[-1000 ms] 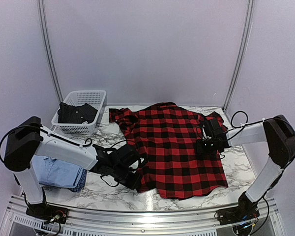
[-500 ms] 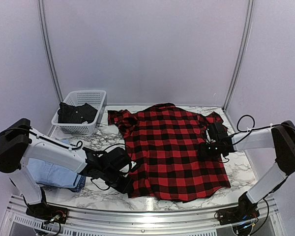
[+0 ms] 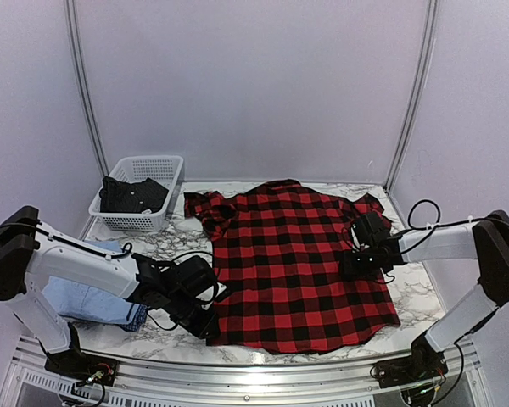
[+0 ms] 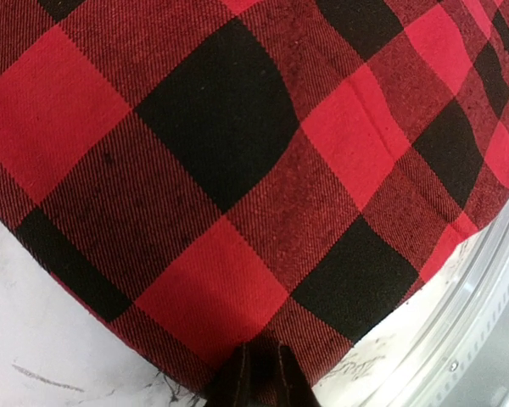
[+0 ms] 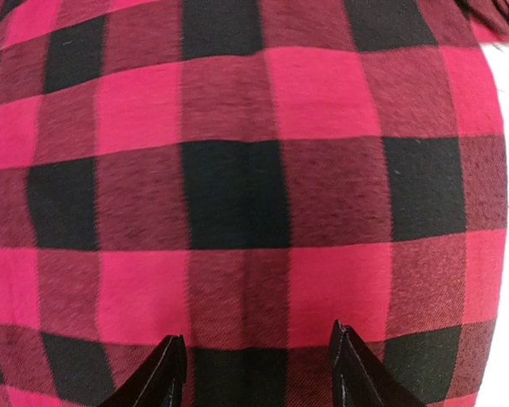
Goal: Fold and stack the long sleeve shirts
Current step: Smooth out the flattened shirt at the center of the board.
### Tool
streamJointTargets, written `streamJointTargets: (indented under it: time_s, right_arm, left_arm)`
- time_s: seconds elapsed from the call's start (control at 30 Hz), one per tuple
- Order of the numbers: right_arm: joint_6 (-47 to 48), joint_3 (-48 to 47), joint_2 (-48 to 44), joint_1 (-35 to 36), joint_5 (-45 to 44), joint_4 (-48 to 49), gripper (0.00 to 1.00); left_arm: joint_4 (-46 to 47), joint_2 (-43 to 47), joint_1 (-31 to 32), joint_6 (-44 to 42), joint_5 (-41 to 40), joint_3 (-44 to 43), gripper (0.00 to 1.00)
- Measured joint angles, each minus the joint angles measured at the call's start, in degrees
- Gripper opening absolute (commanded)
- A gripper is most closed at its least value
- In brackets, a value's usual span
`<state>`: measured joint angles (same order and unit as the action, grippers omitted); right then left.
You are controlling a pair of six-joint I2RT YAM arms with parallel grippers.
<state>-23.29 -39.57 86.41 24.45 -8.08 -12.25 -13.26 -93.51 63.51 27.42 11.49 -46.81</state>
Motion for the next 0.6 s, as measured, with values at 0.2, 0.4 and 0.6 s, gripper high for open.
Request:
streamJointTargets:
  time_s: [0.2, 0.4, 0.6]
  right_arm:
    - [-1.5, -2.3, -3.1, 6.7, -0.9, -4.0, 0.53]
    - [-8.5, -6.4, -6.0, 20.2, -3.7, -7.6, 0.53]
    - [-18.2, -16.9, 0.2, 38.8, -7.6, -10.2, 0.51]
  left_arm:
    - [-3.3, 2.0, 0.0, 0.2, -1.0, 0.4, 0.27]
    - [-5.7, 6.6, -1.1, 1.6, -2.5, 1.4, 0.31]
    - [-7.1, 12.7, -4.5, 5.0, -7.4, 1.3, 0.33]
